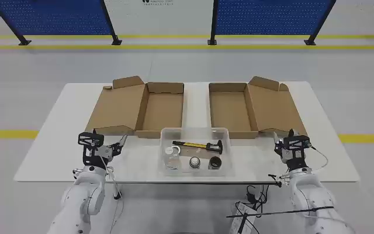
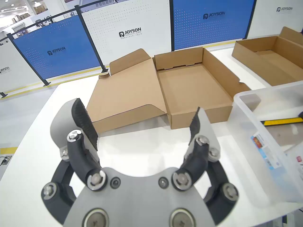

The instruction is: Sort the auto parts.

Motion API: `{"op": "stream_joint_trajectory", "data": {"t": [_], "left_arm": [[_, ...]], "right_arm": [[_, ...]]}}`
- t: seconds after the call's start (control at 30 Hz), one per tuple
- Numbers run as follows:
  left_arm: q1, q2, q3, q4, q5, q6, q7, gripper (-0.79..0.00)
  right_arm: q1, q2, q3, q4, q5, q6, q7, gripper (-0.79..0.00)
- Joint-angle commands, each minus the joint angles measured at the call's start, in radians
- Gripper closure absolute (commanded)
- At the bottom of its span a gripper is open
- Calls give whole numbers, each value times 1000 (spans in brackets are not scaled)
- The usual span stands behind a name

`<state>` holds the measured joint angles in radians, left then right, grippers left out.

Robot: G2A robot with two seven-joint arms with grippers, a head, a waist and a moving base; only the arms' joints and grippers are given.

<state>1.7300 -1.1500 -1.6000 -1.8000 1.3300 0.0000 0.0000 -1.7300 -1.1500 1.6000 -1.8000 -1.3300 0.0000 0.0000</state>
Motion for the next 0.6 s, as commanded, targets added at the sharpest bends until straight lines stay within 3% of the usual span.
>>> {"op": "stream_joint_trajectory", "data": {"t": [0.0,0.37,0.4,0.57], "left_arm": [[0,0,0,0,0,0,0,-784],[0,0,0,0,0,0,0,-785],[-2,0,-1,-3,0,0,1,-785],[-35,0,12,-44,11,-44,-21,-785]], "right_arm": [[0,0,0,0,0,0,0,-395],[0,0,0,0,0,0,0,-400],[0,0,0,0,0,0,0,-785],[0,0,0,0,0,0,0,-785]]}}
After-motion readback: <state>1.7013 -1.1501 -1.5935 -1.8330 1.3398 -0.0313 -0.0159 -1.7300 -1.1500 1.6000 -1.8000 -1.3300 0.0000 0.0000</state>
